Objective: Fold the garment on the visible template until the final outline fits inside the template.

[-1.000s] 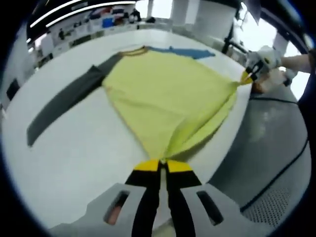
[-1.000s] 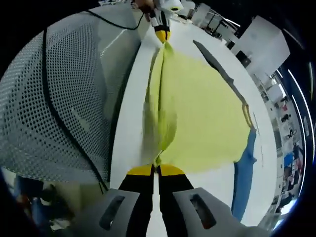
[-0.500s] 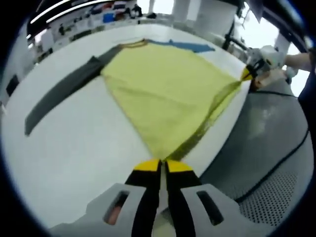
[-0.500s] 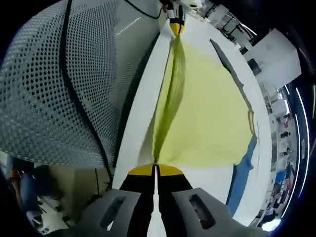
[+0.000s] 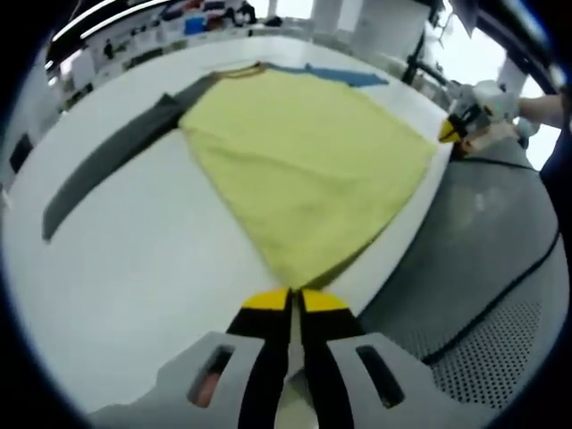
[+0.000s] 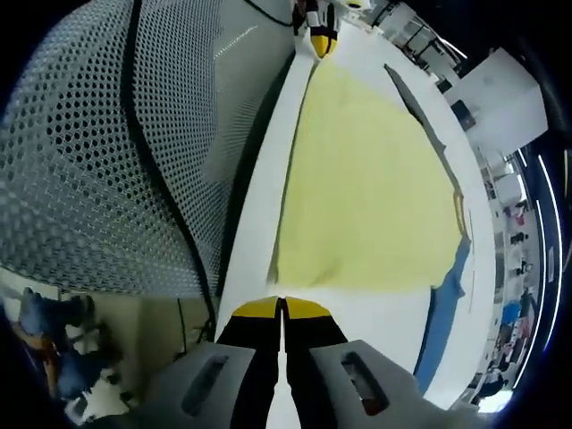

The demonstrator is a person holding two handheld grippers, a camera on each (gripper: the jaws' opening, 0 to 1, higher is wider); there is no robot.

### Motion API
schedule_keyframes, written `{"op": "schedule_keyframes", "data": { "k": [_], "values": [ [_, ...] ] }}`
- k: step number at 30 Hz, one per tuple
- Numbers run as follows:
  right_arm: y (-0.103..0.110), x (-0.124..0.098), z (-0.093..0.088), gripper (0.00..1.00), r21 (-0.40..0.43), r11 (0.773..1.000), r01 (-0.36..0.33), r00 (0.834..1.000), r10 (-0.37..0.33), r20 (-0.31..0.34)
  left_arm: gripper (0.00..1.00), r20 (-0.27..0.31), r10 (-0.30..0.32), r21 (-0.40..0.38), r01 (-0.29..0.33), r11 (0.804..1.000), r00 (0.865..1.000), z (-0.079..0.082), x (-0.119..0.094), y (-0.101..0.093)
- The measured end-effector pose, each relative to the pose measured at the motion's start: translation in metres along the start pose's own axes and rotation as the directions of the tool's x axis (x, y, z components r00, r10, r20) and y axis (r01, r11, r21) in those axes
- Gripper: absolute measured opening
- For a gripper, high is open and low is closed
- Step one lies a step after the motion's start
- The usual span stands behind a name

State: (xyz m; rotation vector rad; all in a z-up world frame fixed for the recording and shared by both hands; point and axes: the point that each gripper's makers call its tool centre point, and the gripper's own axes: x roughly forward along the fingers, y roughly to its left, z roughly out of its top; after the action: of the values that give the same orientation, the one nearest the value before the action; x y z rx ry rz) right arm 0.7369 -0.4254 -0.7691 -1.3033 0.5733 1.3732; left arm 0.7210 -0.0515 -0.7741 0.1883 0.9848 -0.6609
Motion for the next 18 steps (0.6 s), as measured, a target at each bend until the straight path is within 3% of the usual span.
{"op": "schedule_keyframes", "data": {
  "k": [10,13,15,18],
  "values": [
    [-0.002,-0.005,-0.007,0.01,0.076,0.996,0.043,0.999,-0.041,-0.02,0.0,-0.02,0.018,-0.01,-0.018,1.0,1.0,-0.001,-0.014,0.004],
    [-0.006,-0.01,-0.007,0.01,0.084,0.995,0.047,0.998,-0.044,-0.036,0.0,0.026,0.036,-0.045,-0.035,0.998,0.999,0.011,-0.021,0.01],
    [-0.011,-0.014,-0.005,0.01,0.078,0.995,0.064,0.997,-0.06,-0.049,0.0,0.083,0.056,-0.08,-0.049,0.996,0.995,0.029,-0.028,0.015],
    [-0.03,-0.023,0.002,0.01,0.163,0.978,0.128,0.992,-0.124,-0.031,0.0,0.19,0.106,-0.112,-0.086,0.99,0.976,0.064,-0.043,0.026]
  ]
}}
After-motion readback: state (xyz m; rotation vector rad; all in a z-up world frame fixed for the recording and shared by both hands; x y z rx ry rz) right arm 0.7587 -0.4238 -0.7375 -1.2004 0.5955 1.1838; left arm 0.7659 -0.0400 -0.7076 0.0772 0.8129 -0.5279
